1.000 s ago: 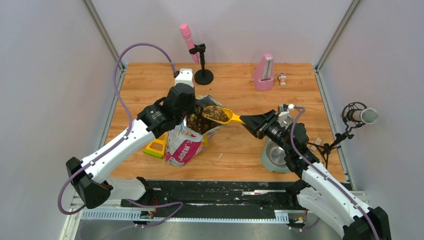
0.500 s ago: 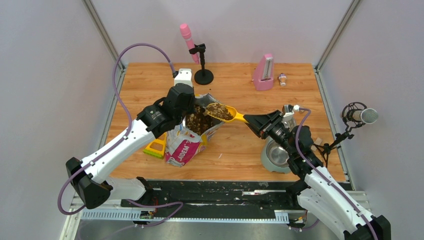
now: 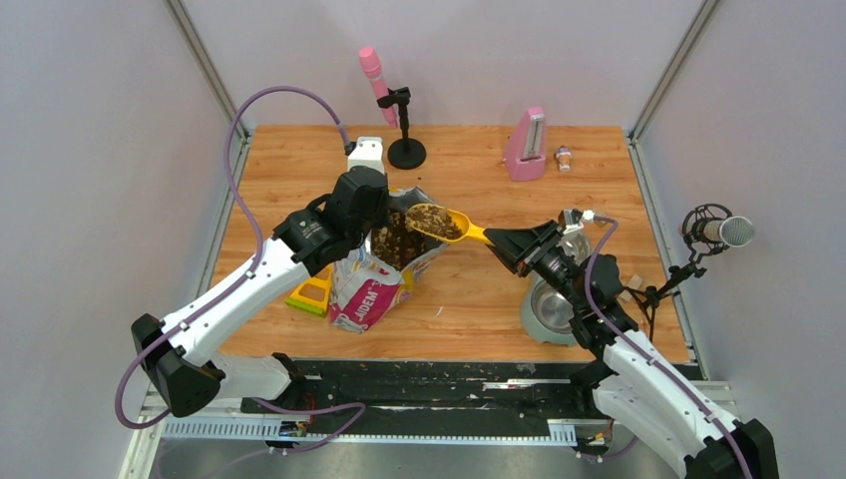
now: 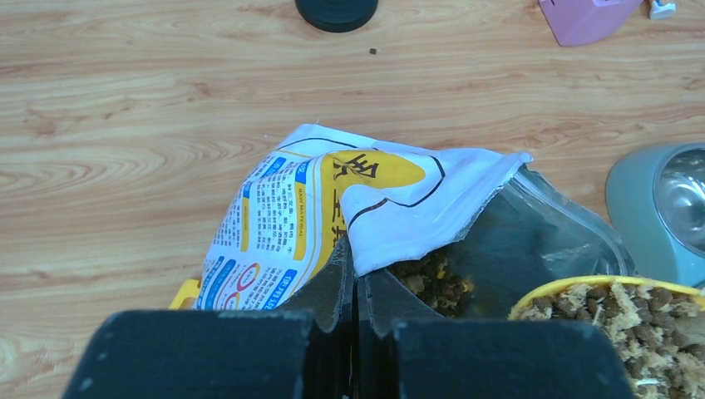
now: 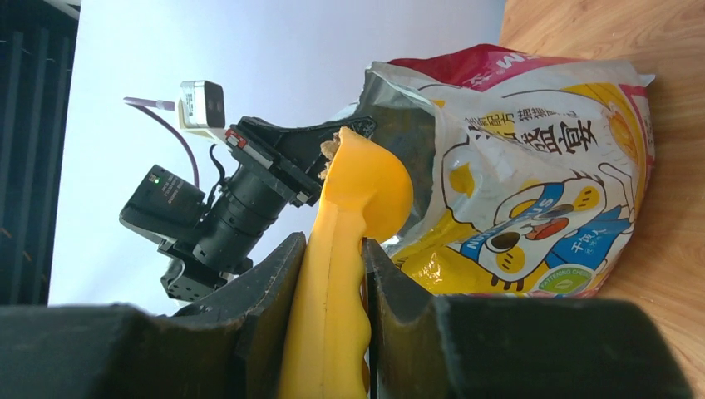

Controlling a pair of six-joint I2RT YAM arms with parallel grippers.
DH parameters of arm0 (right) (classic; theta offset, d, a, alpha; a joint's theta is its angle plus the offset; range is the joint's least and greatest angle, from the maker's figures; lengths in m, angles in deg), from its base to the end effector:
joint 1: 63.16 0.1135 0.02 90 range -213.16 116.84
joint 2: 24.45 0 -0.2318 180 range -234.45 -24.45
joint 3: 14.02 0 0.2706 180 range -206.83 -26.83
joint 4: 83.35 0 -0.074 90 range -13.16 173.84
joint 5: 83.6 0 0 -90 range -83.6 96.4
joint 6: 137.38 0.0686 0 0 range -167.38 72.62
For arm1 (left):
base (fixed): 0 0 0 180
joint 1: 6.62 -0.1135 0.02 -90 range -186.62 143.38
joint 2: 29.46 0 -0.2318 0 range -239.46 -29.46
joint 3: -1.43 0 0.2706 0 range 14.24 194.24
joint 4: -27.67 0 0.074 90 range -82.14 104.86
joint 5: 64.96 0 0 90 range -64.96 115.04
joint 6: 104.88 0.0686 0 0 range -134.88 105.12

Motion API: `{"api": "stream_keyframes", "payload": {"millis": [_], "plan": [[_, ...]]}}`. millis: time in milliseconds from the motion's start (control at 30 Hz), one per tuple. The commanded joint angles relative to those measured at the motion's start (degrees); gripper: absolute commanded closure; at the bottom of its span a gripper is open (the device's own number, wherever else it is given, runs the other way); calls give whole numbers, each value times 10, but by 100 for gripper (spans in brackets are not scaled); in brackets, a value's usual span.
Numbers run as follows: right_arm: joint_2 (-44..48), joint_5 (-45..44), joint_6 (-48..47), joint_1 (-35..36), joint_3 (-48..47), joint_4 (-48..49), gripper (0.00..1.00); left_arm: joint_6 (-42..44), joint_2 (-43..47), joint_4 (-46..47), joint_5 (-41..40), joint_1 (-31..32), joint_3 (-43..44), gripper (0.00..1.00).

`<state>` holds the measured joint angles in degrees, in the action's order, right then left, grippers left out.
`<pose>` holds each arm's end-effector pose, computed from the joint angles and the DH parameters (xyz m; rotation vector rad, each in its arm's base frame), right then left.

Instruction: Serve the pet food

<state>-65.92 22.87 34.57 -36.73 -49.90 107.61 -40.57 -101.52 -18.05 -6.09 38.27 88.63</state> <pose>0.2195 0.1308 0.2537 0.5611 1.6550 1.6834 0.2546 -0.2036 0.3372 0.0201 2.0273 -0.2048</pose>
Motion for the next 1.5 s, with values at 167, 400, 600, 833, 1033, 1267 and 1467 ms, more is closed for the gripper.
{"api": "stream_keyframes", "payload": {"millis": [167, 400, 600, 833, 1033, 1267, 1467], "plan": [[-18, 20, 70, -15, 41, 130, 100, -22, 36, 71, 3, 3, 7, 100], [-40, 43, 62, -19, 29, 124, 100, -25, 39, 77, 3, 3, 5, 100], [-51, 42, 46, -15, 12, 113, 100, -27, 37, 73, 6, 3, 8, 100], [-51, 37, 49, -15, 14, 119, 100, -23, 34, 74, 5, 3, 10, 100], [-28, 26, 49, -16, 15, 100, 100, -15, 37, 84, -5, 3, 0, 100], [34, -19, 41, -17, 19, 53, 100, -10, 30, 85, -5, 3, -1, 100], [83, -47, 38, -25, 18, 8, 100, -9, 31, 89, -7, 3, -6, 100]]}}
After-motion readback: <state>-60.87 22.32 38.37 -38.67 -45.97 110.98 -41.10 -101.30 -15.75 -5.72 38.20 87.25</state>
